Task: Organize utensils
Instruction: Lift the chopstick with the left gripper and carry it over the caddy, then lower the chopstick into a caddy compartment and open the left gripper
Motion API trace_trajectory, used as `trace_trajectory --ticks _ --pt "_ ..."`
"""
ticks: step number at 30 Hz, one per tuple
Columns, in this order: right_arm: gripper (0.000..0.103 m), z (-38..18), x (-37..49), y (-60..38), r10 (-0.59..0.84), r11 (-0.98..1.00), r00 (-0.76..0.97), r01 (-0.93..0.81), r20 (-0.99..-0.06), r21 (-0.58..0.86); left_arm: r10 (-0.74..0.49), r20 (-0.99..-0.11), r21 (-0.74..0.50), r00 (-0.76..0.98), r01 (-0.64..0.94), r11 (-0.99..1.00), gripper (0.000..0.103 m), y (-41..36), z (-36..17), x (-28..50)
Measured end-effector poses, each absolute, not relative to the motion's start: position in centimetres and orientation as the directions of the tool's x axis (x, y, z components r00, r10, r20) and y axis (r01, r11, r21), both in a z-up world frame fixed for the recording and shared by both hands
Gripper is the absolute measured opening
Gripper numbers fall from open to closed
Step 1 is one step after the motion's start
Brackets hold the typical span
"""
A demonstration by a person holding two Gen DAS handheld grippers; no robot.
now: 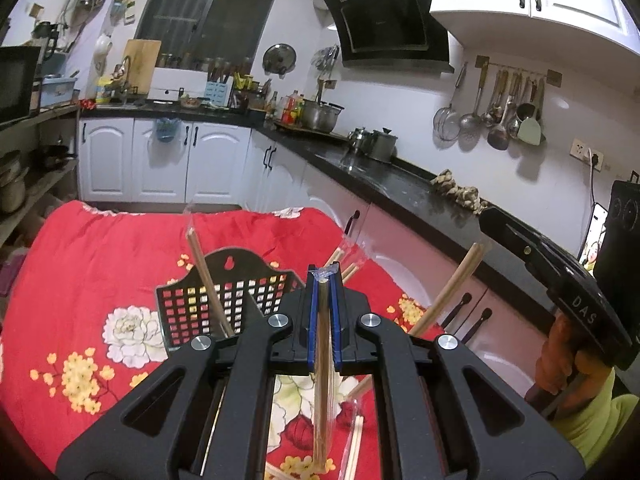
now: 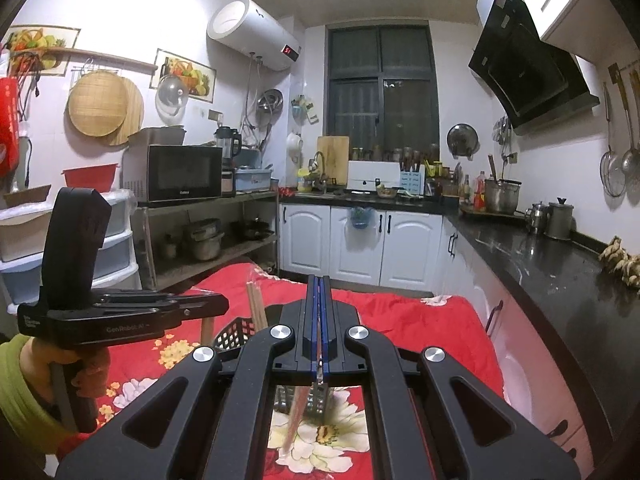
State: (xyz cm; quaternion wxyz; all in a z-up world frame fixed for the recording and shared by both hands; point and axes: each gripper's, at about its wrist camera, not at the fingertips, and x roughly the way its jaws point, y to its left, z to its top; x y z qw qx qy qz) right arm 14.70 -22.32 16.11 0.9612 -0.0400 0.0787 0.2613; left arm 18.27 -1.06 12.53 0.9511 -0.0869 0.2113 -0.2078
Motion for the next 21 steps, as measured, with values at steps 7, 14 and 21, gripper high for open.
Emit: trace_trajectory --ticks 7,14,21 --pt "0.001 17.3 14.6 -22.0 0.502 0.857 0.853 -0.513 -0.145 -0.047 -0.433 -0.331 -0.238 0.839 0.370 0.898 0.003 -0.9 14.2 18.2" --pt "0.001 18.7 15.0 -21.7 0.506 0.856 0.853 -0.515 -0.125 -0.049 -0.423 -0.286 -0.228 0.860 0.368 0.902 0.003 -0.5 16.6 18.6" --pt "0.001 20.4 15.8 -21.3 0.511 0.855 0.855 -0.516 -0.091 -0.048 -0.388 -0.229 -0.194 0.893 0.349 0.917 0.003 0.3 19.6 18.6"
